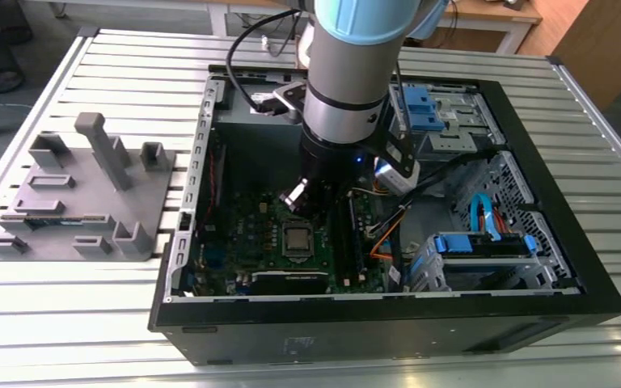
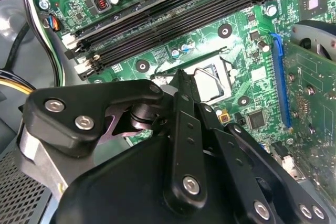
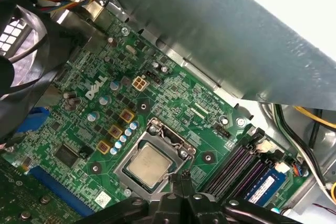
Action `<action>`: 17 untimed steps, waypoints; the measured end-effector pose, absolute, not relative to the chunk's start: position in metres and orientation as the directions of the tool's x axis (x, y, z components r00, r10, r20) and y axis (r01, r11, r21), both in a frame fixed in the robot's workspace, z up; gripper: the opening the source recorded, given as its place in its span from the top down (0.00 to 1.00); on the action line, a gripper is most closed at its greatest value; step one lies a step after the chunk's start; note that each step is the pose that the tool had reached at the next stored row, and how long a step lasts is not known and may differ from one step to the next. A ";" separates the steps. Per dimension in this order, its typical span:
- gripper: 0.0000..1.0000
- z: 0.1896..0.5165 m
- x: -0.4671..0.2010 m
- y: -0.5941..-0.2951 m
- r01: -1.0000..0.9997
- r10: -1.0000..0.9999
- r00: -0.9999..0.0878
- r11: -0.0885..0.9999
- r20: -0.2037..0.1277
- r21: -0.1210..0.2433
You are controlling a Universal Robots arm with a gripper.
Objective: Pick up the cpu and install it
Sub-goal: 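Install the first cpu locking lever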
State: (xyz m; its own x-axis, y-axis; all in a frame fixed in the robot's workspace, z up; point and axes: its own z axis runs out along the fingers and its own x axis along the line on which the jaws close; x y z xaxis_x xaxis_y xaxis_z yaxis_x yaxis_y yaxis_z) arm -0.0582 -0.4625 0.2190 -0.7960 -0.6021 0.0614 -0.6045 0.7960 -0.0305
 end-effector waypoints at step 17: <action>0.89 0.217 -0.060 -0.464 -0.603 -0.600 -0.798 0.797 0.062 -0.037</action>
State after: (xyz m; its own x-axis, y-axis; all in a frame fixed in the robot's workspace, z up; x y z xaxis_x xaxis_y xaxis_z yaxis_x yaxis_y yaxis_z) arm -0.0597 -0.4638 0.2172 -0.7976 -0.6000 0.0619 -0.6026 0.7972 -0.0366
